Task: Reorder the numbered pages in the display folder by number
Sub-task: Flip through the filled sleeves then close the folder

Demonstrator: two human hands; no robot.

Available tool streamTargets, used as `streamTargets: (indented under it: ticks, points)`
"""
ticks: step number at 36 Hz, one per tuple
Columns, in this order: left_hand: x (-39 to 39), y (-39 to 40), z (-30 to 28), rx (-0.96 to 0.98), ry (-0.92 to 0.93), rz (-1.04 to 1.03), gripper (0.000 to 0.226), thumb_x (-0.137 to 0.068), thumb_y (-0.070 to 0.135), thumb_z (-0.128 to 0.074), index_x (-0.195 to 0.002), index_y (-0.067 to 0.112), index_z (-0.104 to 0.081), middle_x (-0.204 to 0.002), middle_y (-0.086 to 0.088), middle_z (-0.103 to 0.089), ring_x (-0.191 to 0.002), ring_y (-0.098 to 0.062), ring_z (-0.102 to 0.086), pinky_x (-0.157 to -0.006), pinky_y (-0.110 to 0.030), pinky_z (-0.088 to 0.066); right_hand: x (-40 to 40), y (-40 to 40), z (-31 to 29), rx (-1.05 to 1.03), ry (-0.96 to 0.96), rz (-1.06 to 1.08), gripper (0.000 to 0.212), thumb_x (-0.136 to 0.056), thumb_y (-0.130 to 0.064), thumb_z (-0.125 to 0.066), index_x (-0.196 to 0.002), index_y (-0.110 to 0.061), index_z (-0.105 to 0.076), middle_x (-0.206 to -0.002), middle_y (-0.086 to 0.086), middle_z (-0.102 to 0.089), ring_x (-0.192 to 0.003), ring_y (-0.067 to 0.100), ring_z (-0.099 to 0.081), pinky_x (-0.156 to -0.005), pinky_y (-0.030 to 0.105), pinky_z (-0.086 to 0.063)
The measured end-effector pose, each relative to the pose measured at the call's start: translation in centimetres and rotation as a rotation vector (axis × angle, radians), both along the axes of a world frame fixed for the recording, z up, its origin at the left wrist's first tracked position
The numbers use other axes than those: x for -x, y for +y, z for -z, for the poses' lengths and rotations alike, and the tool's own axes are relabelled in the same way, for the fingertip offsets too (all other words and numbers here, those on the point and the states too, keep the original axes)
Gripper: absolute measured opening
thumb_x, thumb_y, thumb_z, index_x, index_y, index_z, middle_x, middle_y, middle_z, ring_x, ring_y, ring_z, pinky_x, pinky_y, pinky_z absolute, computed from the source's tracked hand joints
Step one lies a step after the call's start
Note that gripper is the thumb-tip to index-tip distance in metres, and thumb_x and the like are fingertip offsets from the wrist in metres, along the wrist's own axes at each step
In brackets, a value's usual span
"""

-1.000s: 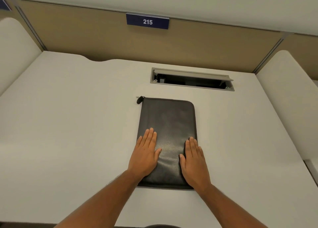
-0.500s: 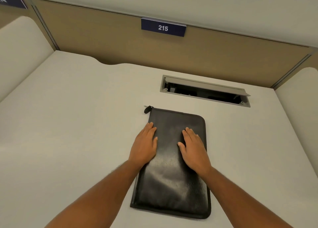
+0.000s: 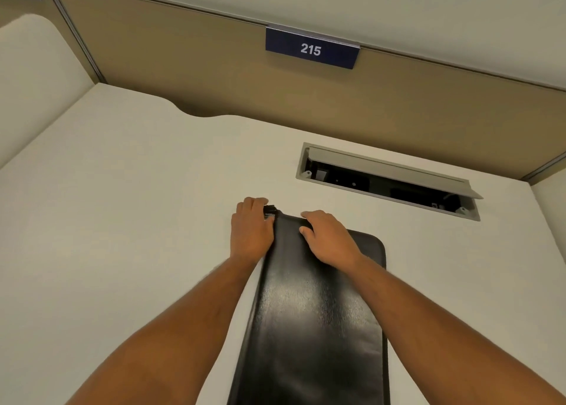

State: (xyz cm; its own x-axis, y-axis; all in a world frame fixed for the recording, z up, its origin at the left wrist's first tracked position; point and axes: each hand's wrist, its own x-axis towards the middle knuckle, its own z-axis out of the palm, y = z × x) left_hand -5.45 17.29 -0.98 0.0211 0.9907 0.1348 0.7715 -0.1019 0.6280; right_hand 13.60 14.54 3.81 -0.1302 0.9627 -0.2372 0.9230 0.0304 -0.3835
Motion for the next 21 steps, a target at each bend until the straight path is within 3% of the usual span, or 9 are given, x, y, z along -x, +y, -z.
streamTargets:
  ticks: [6, 17, 21]
  points:
    - [0.6, 1.8, 1.5, 0.003, -0.061, -0.002, 0.008, -0.093, 0.016, -0.066, -0.096, 0.021, -0.061, -0.102, 0.006, -0.057, -0.095, -0.018, -0.050, -0.084, -0.040, -0.047, 1.2, 3.9, 0.5, 0.000, 0.069, -0.082, 0.039, -0.106, -0.023, -0.048, -0.145, -0.019, -0.053, -0.141, 0.005, -0.056, -0.128, 0.024, -0.053, -0.106, 0.036, -0.042]
    - [0.4, 1.6, 1.1, 0.004, -0.072, -0.022, 0.009, -0.098, 0.011, -0.056, -0.098, 0.019, -0.059, -0.098, 0.005, -0.061, -0.095, -0.019, -0.048, -0.081, -0.044, -0.046, 3.8, 10.1, 1.6, 0.044, 0.105, -0.337, 0.055, -0.098, 0.001, -0.051, -0.144, -0.027, -0.057, -0.139, 0.003, -0.050, -0.122, 0.020, -0.051, -0.100, 0.031, -0.043]
    - [0.4, 1.5, 1.0, 0.000, -0.090, -0.028, 0.009, -0.097, 0.010, -0.058, -0.100, 0.017, -0.061, -0.100, 0.001, -0.061, -0.097, -0.022, -0.049, -0.083, -0.045, -0.046, 3.8, 10.9, 1.8, -0.008, 0.073, -0.427, 0.034, -0.095, -0.005, -0.060, -0.120, -0.025, -0.073, -0.130, -0.003, -0.052, -0.110, 0.016, -0.054, -0.082, 0.027, -0.040]
